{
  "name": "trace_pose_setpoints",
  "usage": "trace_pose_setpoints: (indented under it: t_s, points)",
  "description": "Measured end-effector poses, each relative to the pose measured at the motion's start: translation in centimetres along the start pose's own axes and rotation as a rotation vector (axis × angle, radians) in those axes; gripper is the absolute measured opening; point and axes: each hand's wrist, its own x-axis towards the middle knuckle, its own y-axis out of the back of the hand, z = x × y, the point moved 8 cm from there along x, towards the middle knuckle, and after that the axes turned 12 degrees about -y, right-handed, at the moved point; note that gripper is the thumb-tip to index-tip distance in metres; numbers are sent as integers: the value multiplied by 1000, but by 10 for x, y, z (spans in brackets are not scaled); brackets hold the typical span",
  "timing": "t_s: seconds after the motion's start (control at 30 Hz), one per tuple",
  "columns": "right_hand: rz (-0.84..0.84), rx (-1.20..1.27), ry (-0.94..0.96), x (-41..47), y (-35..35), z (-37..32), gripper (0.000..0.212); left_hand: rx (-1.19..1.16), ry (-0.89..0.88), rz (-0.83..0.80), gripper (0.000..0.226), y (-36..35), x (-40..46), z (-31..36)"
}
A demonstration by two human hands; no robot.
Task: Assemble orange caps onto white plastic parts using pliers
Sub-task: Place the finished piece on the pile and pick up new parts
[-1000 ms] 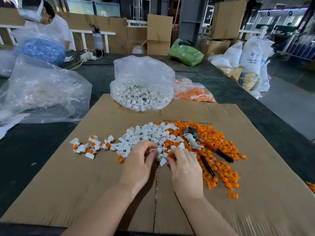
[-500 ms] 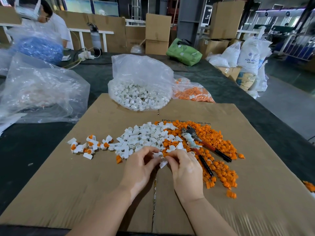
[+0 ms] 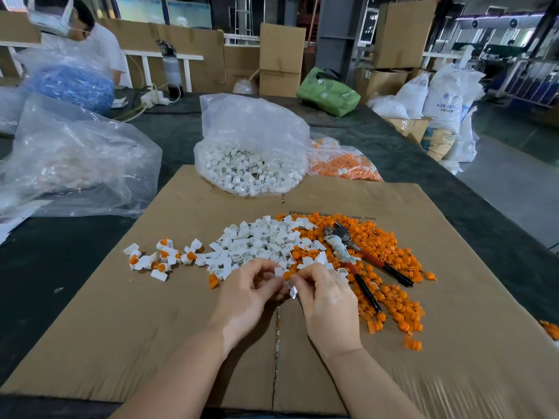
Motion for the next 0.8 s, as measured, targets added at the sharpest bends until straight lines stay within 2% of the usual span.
trace_pose_setpoints:
  t_s: [0.17,0.3,0.4,0.57,0.8]
  points:
    - [113,-126,150,-4,6,-15,27,-113,28,-13,6,-4,0,-2]
    - [117,-176,227,-8,2,-21,30,-96,-2,-43,4,-6,-3,1]
    - [84,-134,198,-6,1,-18,29,-118,-9,-42,2,-6,-3,2]
    - [-4,15,146,-4,1,-11,16,-164,6,12,5,-3,-1,1]
    - [-78,93,118,-3,-3,-8,29,-188,13,29,14,-2,0,0]
